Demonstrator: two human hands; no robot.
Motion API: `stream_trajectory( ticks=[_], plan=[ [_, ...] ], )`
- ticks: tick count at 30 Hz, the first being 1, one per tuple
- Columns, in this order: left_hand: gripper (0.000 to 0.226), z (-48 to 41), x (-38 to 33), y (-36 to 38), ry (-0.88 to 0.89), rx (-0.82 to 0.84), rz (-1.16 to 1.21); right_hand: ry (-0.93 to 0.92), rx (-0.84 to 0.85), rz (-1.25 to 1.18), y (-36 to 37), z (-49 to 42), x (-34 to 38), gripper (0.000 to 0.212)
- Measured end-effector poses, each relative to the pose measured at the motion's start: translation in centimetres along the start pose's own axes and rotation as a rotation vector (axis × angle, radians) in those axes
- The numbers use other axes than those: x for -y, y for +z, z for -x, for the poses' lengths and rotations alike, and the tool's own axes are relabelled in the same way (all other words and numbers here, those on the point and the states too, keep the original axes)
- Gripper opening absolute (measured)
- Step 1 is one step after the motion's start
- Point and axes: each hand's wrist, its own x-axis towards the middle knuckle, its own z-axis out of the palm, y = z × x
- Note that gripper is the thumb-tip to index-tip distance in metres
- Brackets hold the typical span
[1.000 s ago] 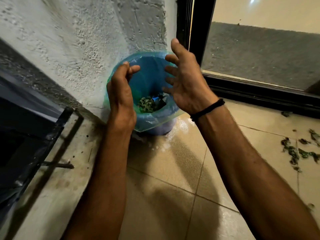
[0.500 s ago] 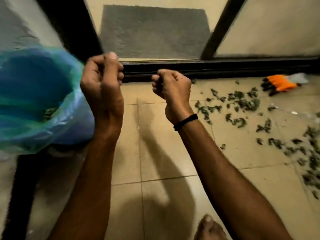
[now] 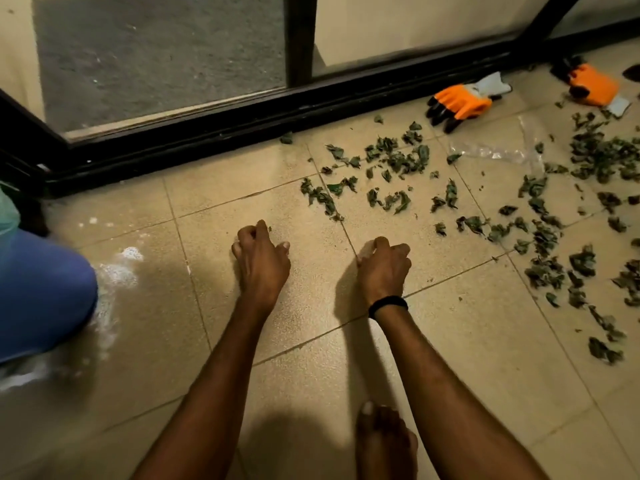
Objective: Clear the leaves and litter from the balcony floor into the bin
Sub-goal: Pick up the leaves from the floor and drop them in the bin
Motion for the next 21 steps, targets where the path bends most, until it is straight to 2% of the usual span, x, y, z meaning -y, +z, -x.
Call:
stream_trajectory(
  ticks=[5,8,13,15,18,21],
  plan=[
    [0.062,0.7,0.2,1.5,0.127,0.004,0.007,-0.14,-0.028,-0.085,0.7,-1.8,0.5,0.023],
    [0.045,1.3,0.6,2.4,0.22,-0.061,0.068,-0.198,-0.034,-0.204,1.2,-3.1,1.4,0.017],
    [0.022,1.0,2.2,3.8,0.395,-0.222,-0.102,-0.254,-0.019,-0.277,1.2,-5.0,2.9,0.022],
    [0.015,0.2,2.2,4.2,0.408,-0.265,-0.121,-0.292,0.026,-0.301,1.1,-5.6,3.6,0.028],
    [0.012,-1.8,1.5,4.1,0.331,-0.245,-0.073,-0.367,0.041,-0.277,1.7,-5.9,4.6,0.03],
    [0.012,-4.3,-0.2,3.5,0.274,-0.254,0.053,-0.39,-0.005,-0.217,2.5,-6.5,5.0,0.019]
  ],
)
